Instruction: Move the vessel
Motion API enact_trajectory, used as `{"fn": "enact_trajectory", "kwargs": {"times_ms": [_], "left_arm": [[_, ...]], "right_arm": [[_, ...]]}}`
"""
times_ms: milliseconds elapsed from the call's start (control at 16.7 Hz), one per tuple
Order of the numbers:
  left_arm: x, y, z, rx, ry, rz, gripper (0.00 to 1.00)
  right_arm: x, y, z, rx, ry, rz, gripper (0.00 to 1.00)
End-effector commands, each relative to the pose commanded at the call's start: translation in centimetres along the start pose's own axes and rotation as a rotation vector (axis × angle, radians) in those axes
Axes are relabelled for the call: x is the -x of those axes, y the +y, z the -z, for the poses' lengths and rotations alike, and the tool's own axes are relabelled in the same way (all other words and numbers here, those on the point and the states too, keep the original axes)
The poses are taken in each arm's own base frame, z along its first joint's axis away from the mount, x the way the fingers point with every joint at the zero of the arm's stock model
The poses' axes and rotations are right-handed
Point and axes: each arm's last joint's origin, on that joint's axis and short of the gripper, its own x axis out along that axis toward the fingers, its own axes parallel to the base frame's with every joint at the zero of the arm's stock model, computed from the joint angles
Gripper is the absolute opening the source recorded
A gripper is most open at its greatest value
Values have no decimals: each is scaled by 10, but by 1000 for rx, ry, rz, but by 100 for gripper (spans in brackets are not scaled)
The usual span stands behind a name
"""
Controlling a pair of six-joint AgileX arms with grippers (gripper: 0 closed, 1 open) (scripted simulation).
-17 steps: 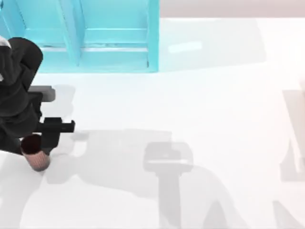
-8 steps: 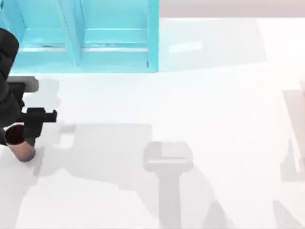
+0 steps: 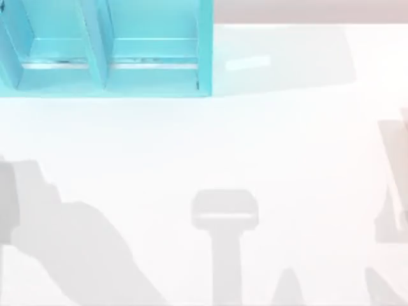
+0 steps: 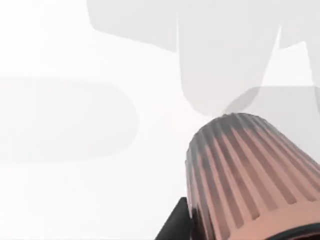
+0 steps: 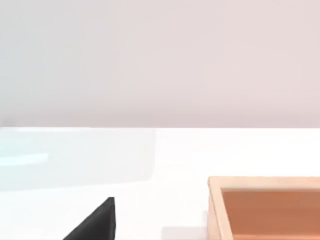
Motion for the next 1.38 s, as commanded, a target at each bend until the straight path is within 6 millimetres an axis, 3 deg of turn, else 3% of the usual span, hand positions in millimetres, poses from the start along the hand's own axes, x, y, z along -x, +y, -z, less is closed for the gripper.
{"fn": "enact_trajectory", "kwargs": {"times_ms": [240,420,900,1380], "left_arm": [[19,59,11,-29,-4,5,0],[30,81,17,-52,-14,4,0],[35,85,17,-73,-20,-1,0],[-27,88,17,-67,-20,1,0]], "right_arm": [[0,0,0,0,0,0,100],[0,0,0,0,0,0,100],[0,0,0,0,0,0,100],[0,0,0,0,0,0,100]]}}
